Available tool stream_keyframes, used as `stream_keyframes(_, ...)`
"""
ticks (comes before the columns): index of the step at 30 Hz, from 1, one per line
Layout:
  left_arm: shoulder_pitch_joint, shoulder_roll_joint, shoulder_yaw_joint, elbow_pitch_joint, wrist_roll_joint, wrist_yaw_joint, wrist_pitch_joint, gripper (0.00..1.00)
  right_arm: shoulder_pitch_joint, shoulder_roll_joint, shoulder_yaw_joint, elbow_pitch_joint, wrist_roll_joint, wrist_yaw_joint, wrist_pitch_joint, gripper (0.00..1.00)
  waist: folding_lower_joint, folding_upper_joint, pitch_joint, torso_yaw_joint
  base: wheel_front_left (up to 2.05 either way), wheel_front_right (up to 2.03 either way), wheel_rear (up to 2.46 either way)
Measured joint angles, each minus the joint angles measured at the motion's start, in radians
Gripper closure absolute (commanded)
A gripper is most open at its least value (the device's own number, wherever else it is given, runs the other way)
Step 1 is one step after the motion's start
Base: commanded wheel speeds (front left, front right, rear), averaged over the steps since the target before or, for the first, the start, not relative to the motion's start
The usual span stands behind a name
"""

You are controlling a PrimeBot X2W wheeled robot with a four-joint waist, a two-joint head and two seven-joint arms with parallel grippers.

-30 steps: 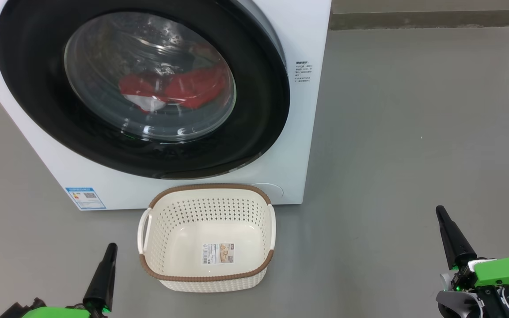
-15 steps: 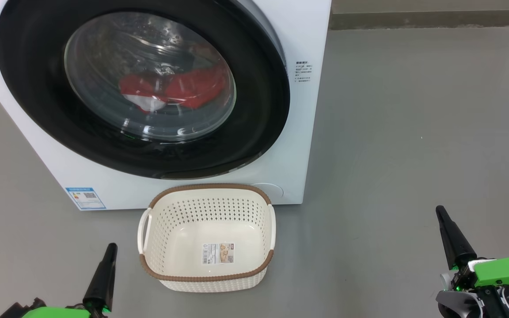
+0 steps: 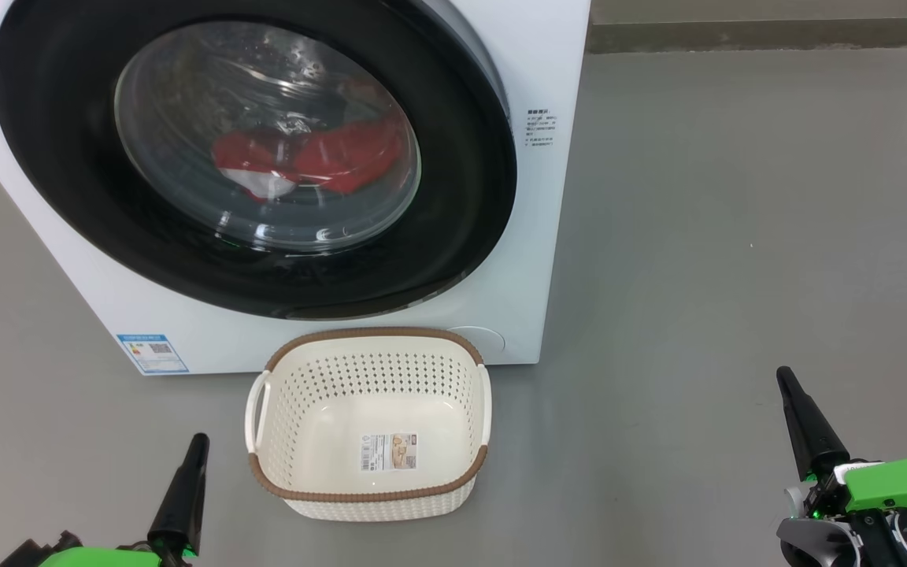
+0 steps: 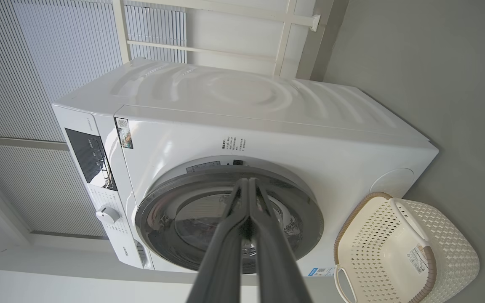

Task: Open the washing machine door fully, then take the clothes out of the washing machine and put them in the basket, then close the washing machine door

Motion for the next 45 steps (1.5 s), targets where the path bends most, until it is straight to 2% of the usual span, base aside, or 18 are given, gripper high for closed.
stream_keyframes(18, 0.0, 0.0, 0.0, 0.0, 0.0, 0.0, 0.0, 1.0, 0.0, 0.0, 0.0, 0.0, 0.0, 0.0, 0.0, 1.0, 0.0, 0.0, 0.0, 0.0, 0.0, 0.0, 0.0)
stream_keyframes(19, 0.002, -0.001, -0.002, 0.006, 0.0, 0.0, 0.0, 0.0, 0.001, 0.002, 0.001, 0.007, 0.0, 0.0, 0.0, 0.0, 0.0, 0.0, 0.0, 0.0, 0.0, 0.0, 0.0)
stream_keyframes(24, 0.036, -0.018, -0.008, 0.062, 0.0, 0.0, -0.001, 0.0, 0.047, 0.024, 0.013, 0.067, 0.0, 0.0, -0.001, 0.0, 0.0, 0.0, 0.001, 0.0, 0.0, 0.0, 0.0)
stream_keyframes(32, 0.046, -0.019, -0.01, 0.052, 0.003, 0.001, -0.019, 0.0, 0.057, 0.024, 0.03, 0.066, -0.012, 0.0, -0.021, 0.0, 0.0005, 0.0, 0.0, 0.001, 0.0, 0.0, 0.0)
stream_keyframes(45, 0.05, -0.01, -0.013, 0.022, 0.142, 0.001, -0.059, 0.0, 0.057, 0.022, 0.054, 0.058, -0.141, 0.0, -0.056, 0.0, 0.0003, 0.0, 0.006, 0.002, 0.0, 0.0, 0.0)
